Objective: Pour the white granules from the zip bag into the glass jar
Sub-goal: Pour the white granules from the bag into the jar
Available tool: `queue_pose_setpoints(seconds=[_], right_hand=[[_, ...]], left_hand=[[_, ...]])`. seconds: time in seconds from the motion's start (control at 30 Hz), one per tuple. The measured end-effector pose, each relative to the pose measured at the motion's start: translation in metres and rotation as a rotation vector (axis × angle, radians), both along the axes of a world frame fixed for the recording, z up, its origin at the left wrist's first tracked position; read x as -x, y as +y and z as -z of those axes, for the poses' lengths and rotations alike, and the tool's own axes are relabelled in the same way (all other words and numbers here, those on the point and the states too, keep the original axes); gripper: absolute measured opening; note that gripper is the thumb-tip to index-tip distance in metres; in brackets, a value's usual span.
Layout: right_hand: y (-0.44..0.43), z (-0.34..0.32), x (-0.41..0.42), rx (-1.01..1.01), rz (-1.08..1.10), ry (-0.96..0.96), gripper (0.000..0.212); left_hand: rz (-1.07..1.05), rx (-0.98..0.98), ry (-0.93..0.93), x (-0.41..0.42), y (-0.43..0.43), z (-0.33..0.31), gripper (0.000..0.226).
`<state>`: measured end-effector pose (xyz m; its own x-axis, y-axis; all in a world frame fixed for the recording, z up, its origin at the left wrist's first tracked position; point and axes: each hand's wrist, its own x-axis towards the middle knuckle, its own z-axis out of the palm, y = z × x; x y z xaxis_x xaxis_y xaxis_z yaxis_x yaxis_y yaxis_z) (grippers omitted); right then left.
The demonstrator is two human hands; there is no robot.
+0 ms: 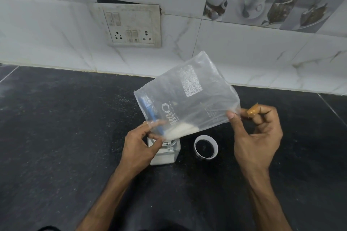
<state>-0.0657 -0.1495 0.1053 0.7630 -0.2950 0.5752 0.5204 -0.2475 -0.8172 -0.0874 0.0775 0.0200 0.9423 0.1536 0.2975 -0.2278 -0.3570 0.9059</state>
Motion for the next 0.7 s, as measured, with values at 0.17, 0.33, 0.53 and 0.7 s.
queue_pose_setpoints(seconds=[0.17,0.33,0.53,0.7], right_hand=[[-0.0009,-0.0007,0.0004,0.012,0.002,0.000,0.040],[-0.0008,-0.0021,0.0011,0.031,0.002,0.011,0.040],[0.0010,-0.0024,0.0002,0.015,-0.003,0.024,0.039],[0.0035,-0.0030,0.0001,0.018,-0.013,0.020,0.038]], left_hand=[[-0.002,0.004,-0.008,-0.0006,0.0013,0.0043,0.072],[0.001,0.002,-0.002,-0.0005,0.0009,0.0033,0.069],[0.002,0.000,0.001,-0.0016,0.0015,0.0026,0.083],[-0.003,0.003,-0.007,-0.0009,0.0014,0.0049,0.072]])
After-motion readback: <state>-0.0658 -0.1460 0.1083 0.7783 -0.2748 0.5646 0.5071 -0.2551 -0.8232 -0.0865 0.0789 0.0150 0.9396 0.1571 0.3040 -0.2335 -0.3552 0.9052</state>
